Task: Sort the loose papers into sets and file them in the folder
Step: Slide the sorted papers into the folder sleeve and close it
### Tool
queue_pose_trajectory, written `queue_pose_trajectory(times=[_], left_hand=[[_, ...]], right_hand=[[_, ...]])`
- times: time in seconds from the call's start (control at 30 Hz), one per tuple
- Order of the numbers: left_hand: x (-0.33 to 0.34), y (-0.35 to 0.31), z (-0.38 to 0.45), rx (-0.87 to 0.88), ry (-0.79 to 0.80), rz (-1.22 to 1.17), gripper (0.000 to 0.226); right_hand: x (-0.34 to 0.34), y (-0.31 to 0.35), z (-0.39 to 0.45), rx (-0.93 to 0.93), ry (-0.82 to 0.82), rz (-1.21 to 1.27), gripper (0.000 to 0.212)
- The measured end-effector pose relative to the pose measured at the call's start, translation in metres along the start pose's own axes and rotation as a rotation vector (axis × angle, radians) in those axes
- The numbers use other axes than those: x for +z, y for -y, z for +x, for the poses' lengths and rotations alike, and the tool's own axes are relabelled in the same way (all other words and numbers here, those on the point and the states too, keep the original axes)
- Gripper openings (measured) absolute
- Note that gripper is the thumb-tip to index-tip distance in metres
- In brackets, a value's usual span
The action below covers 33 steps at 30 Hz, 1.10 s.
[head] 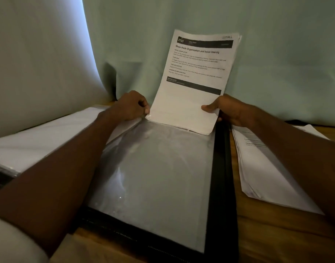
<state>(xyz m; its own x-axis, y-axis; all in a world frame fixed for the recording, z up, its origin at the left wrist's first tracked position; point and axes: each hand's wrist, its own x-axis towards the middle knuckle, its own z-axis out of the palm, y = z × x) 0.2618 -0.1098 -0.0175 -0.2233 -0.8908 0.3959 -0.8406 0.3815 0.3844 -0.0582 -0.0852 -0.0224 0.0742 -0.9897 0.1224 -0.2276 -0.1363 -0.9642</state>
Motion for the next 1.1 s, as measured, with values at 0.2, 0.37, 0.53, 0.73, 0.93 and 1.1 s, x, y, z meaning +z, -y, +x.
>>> queue_pose_trajectory(times=[0.2,0.37,0.53,0.73,0.93,1.1], left_hand=[[0.002,-0.002,0.000,-0.035,-0.029,-0.029,0.006],[0.004,-0.003,0.002,-0.014,-0.061,-0.055,0.013],[0.023,-0.038,0.001,0.153,-0.058,-0.188,0.027],[0.038,-0.053,0.002,0.165,-0.030,-0.211,0.016],[0.043,-0.066,0.002,0.135,-0.141,-0.248,0.012],[0.046,-0.082,-0.005,0.230,-0.195,-0.339,0.016]], right_hand=[[0.008,0.010,0.003,-0.016,0.036,0.040,0.042],[0.013,0.017,0.012,-0.104,-0.179,0.172,0.054],[0.015,0.019,0.012,-0.081,-0.176,0.182,0.057],[0.019,0.016,0.012,-0.009,-0.100,0.190,0.059],[0.014,0.027,0.013,0.117,0.003,0.287,0.060],[0.024,0.032,0.012,0.134,-0.077,0.289,0.032]])
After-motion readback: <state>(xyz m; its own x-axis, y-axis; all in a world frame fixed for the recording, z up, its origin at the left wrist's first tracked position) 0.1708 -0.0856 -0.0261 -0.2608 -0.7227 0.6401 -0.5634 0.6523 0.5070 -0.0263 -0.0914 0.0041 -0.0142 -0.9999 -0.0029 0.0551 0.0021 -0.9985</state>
